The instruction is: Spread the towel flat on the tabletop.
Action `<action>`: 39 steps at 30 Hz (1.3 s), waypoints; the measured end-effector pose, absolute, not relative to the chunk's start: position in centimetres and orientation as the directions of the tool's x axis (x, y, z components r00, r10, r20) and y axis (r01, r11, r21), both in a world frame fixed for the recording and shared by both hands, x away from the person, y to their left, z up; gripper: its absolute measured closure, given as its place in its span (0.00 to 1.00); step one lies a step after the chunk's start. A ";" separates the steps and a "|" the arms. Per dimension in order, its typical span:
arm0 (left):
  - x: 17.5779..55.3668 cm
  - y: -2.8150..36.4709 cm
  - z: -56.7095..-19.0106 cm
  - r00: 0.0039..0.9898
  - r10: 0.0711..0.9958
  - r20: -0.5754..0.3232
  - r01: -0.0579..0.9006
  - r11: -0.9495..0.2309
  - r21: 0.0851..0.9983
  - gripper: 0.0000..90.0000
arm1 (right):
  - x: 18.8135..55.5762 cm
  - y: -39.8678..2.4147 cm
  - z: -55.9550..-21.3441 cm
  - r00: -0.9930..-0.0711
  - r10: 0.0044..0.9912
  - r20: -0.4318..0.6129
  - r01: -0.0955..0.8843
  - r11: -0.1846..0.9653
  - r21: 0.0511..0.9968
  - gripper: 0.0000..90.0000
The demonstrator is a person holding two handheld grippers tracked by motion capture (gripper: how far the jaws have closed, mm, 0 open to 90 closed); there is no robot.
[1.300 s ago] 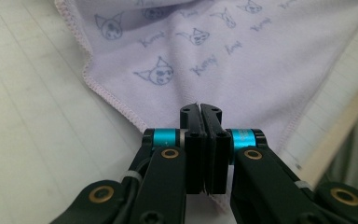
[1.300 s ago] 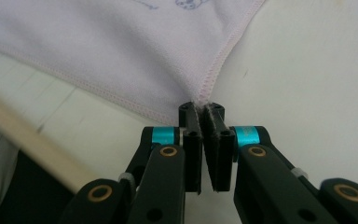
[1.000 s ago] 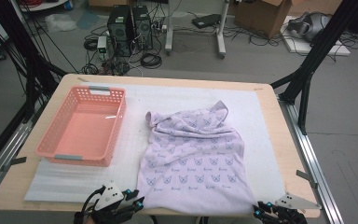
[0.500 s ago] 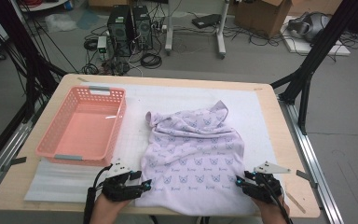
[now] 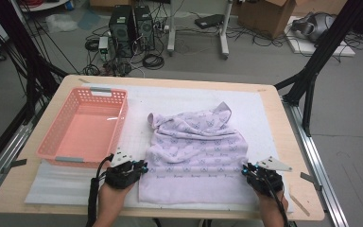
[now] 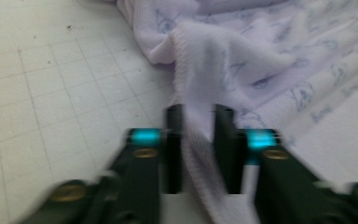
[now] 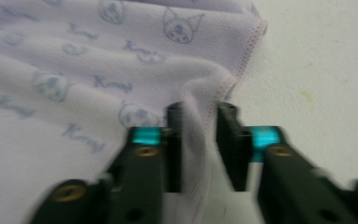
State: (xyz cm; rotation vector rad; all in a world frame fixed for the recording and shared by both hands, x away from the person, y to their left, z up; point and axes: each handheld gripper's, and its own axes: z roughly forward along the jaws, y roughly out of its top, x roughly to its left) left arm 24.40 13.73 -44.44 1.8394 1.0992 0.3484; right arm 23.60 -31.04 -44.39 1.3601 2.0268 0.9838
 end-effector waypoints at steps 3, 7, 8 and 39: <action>22.8 14.0 -44.5 0.601 0.776 -0.193 0.519 -0.195 0.832 0.58 | 21.9 -32.1 -43.8 -0.394 0.918 0.032 0.547 0.207 0.811 0.67; 21.0 14.1 -45.0 0.635 0.743 -0.213 0.525 -0.213 0.824 0.52 | 20.1 -32.9 -44.0 -0.435 0.898 0.064 0.570 0.220 0.792 0.58; 20.7 14.0 -45.2 0.642 0.737 -0.212 0.527 -0.223 0.820 0.51 | 19.8 -32.9 -44.2 -0.451 0.891 0.059 0.577 0.240 0.781 0.56; 16.9 15.7 -44.3 0.670 0.725 -0.161 0.438 -0.211 0.874 0.59 | 15.0 -35.2 -43.4 -0.495 0.858 0.139 0.595 0.218 0.774 0.63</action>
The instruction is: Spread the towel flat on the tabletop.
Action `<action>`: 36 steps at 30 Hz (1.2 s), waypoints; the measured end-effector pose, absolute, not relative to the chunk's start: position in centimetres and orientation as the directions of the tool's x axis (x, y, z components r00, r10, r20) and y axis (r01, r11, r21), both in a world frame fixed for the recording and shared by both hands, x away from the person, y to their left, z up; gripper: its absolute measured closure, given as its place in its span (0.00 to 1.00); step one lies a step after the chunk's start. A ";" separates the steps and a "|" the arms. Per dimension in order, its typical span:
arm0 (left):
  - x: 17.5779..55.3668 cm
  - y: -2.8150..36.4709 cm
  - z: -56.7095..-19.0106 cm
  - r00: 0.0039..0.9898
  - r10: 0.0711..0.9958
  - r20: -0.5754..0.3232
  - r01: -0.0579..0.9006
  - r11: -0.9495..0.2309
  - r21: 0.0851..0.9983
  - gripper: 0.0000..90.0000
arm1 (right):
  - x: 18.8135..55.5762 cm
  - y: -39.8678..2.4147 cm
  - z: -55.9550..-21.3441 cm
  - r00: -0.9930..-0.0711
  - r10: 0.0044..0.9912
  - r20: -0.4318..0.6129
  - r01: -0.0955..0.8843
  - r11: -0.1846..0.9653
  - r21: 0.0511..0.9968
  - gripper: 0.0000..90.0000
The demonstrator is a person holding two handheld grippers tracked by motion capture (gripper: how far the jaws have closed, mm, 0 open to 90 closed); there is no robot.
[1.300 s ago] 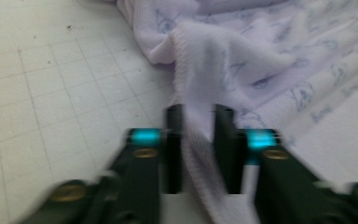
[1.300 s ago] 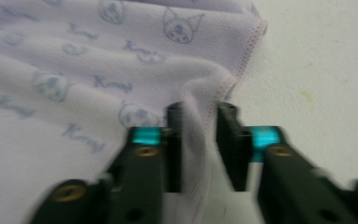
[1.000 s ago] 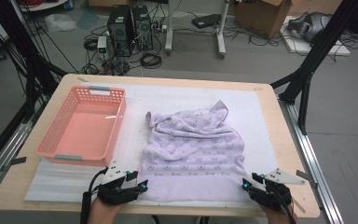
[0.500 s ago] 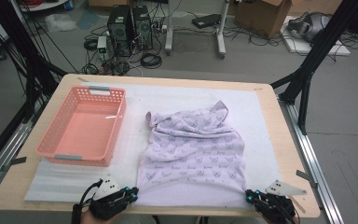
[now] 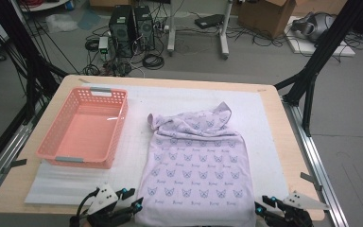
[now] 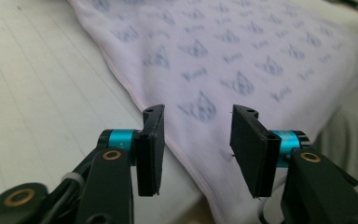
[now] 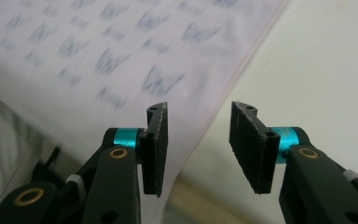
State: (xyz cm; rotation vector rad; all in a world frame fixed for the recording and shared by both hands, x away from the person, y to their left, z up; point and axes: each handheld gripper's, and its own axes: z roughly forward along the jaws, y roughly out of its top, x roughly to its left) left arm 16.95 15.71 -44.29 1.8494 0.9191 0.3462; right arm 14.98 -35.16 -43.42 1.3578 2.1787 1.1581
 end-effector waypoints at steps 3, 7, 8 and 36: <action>19.3 15.7 -44.8 0.639 0.748 -0.179 0.470 -0.196 0.861 0.56 | 16.6 -34.8 -43.3 -0.461 0.880 0.110 0.584 0.208 0.785 0.63; 21.7 14.5 -45.7 0.619 0.758 -0.205 0.531 -0.211 0.821 0.52 | 19.0 -33.7 -44.1 -0.453 0.886 0.104 0.609 0.222 0.762 0.60; 21.9 14.2 -45.8 0.620 0.758 -0.204 0.531 -0.214 0.820 0.51 | 19.6 -33.3 -44.5 -0.452 0.887 0.098 0.620 0.233 0.749 0.61; 20.4 14.2 -44.5 0.622 0.773 -0.125 0.466 -0.237 0.853 0.54 | 17.8 -33.3 -43.9 -0.474 0.877 0.081 0.592 0.249 0.767 0.65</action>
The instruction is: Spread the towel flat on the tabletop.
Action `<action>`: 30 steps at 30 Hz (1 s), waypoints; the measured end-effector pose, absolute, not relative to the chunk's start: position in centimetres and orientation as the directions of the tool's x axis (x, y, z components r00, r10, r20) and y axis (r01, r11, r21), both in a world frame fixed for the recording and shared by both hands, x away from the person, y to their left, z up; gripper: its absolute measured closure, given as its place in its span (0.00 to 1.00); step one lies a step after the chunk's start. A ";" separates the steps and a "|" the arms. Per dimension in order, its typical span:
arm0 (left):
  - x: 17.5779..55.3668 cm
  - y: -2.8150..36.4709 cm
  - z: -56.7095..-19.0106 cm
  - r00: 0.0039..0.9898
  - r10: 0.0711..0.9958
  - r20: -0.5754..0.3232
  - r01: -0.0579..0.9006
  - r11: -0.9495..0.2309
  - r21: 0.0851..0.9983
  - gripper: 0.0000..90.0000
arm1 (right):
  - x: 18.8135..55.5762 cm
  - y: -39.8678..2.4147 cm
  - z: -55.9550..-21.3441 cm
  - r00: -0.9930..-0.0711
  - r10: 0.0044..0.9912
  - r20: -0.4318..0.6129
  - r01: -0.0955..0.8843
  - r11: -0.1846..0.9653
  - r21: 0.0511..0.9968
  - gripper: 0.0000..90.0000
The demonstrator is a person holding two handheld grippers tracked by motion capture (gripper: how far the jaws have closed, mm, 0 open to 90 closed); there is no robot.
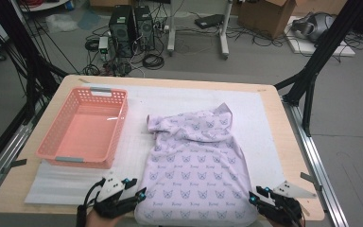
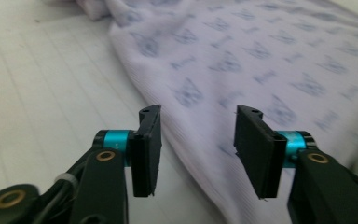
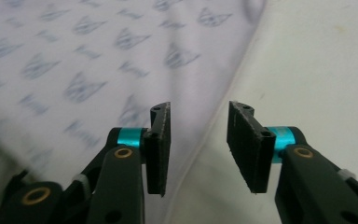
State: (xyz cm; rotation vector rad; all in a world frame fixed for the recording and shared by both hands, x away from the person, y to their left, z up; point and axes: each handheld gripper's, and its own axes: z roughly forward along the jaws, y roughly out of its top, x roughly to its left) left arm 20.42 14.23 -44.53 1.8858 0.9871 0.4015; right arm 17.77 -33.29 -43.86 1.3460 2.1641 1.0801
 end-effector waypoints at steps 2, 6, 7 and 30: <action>21.9 13.9 -45.0 0.606 0.778 -0.163 0.508 -0.221 0.833 0.53 | 19.0 -33.0 -44.3 -0.443 0.893 0.079 0.610 0.235 0.757 0.65; 22.8 13.0 -45.6 0.630 0.762 -0.152 0.513 -0.262 0.817 0.63 | 20.1 -32.8 -44.8 -0.441 0.894 0.081 0.623 0.240 0.745 0.92; 22.3 12.7 -45.6 0.650 0.754 -0.095 0.478 -0.309 0.822 0.75 | 20.1 -32.8 -44.8 -0.447 0.888 0.107 0.634 0.230 0.739 0.97; 19.7 15.4 -44.7 0.636 0.753 -0.170 0.461 -0.193 0.866 0.61 | 17.0 -33.2 -43.7 -0.482 0.867 0.129 0.599 0.218 0.770 0.73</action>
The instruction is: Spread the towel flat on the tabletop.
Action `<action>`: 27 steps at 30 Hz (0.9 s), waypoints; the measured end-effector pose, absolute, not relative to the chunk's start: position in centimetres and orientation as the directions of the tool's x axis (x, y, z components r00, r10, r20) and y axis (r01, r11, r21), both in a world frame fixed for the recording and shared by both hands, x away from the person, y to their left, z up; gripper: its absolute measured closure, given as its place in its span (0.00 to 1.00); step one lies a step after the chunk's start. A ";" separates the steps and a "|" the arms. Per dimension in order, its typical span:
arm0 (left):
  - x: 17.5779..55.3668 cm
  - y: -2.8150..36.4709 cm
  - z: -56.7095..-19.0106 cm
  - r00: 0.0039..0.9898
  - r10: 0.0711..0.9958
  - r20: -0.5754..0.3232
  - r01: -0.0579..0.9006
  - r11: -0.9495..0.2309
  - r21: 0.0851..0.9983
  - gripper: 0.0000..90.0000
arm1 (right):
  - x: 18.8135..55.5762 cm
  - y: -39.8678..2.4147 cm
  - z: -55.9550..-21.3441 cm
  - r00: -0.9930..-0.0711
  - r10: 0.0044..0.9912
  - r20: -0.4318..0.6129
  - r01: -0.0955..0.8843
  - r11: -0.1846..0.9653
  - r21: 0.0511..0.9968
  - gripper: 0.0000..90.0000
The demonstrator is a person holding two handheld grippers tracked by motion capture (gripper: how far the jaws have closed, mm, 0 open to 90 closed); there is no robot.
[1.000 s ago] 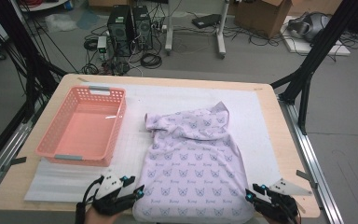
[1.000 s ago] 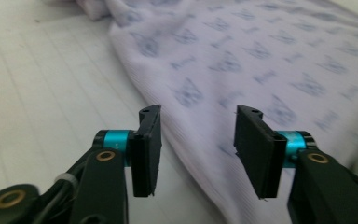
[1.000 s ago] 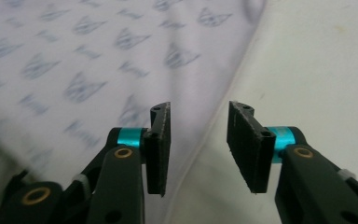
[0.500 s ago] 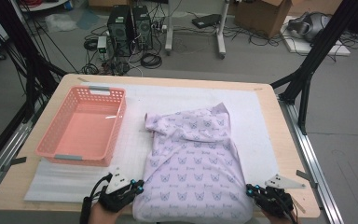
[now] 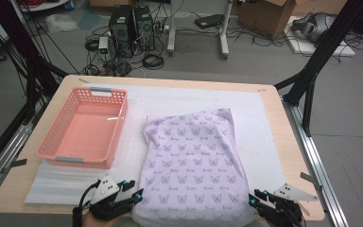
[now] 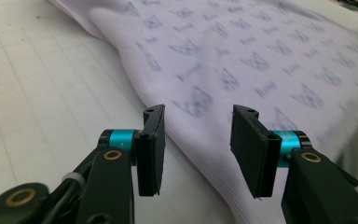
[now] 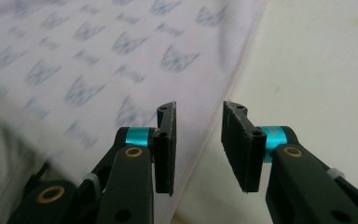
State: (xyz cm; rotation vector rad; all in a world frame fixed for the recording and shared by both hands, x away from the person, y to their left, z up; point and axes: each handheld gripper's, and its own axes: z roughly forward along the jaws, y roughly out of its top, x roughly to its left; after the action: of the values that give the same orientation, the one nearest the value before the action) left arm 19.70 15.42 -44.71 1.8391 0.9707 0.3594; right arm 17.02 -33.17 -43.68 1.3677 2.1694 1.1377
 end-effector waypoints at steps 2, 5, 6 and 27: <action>21.1 15.0 -45.0 0.618 0.765 -0.182 0.488 -0.191 0.852 0.64 | 18.3 -32.9 -43.8 -0.451 0.884 0.125 0.607 0.201 0.769 0.75; 22.8 14.2 -45.6 0.598 0.774 -0.207 0.543 -0.201 0.816 0.69 | 20.0 -32.5 -44.4 -0.416 0.902 0.118 0.634 0.194 0.749 0.77; 23.1 13.9 -45.7 0.601 0.774 -0.201 0.545 -0.213 0.811 0.70 | 20.5 -32.3 -44.7 -0.413 0.903 0.115 0.646 0.202 0.736 0.77; 17.8 15.2 -44.6 0.666 0.728 -0.160 0.458 -0.230 0.859 0.67 | 13.8 -33.9 -44.2 -0.526 0.842 0.117 0.619 0.286 0.731 0.81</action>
State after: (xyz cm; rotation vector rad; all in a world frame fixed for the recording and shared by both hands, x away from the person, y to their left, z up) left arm 17.76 15.18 -44.58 1.8772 0.9345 0.3373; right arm 13.77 -33.91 -44.20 1.3339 2.2669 1.0847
